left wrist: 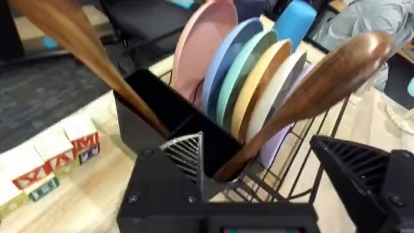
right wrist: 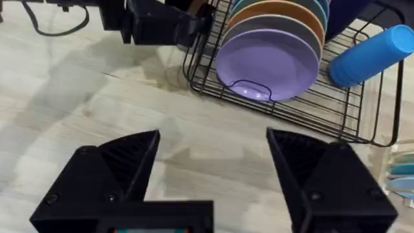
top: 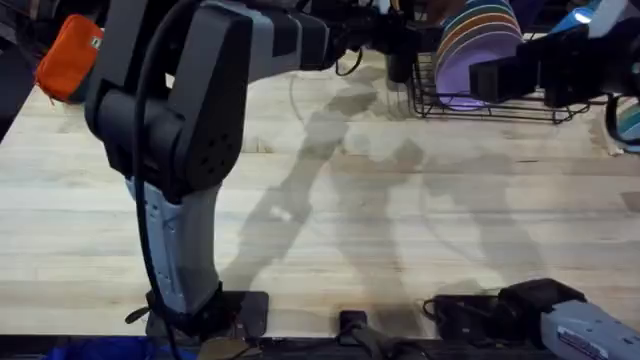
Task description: Pick up the spoon on the table one by one and put them onto the rack
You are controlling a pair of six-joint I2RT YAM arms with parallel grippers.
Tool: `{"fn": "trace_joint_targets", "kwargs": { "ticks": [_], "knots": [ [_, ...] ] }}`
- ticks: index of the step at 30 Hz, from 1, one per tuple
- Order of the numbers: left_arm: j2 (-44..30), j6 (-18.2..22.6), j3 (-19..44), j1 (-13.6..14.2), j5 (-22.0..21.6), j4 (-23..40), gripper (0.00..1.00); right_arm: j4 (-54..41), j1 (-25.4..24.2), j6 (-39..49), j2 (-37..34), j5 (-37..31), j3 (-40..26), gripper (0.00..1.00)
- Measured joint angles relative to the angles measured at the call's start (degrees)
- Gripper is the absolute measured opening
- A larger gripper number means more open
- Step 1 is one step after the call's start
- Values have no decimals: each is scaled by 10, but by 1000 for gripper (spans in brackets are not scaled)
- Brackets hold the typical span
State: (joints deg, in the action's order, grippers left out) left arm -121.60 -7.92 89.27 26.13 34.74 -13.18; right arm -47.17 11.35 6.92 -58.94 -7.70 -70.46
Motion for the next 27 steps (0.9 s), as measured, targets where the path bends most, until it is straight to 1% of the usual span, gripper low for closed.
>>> {"fn": "trace_joint_targets", "kwargs": {
  "ticks": [5,10,11,18,25,26,27],
  "knots": [
    [1,0,0,-1,-1,25,995,0,0,0,0,0,0,992],
    [13,0,0,-7,-21,72,995,0,0,0,0,0,0,992],
    [39,0,0,-14,-33,103,995,0,0,0,0,0,0,992],
    [133,0,0,-45,-44,193,995,0,0,0,0,0,0,992],
    [195,0,0,-79,-49,341,995,0,0,0,0,0,0,992],
    [218,4,0,-102,-63,410,995,0,0,0,0,0,0,992],
    [228,8,0,-112,-69,434,996,0,0,0,0,0,0,992]
  ]
}}
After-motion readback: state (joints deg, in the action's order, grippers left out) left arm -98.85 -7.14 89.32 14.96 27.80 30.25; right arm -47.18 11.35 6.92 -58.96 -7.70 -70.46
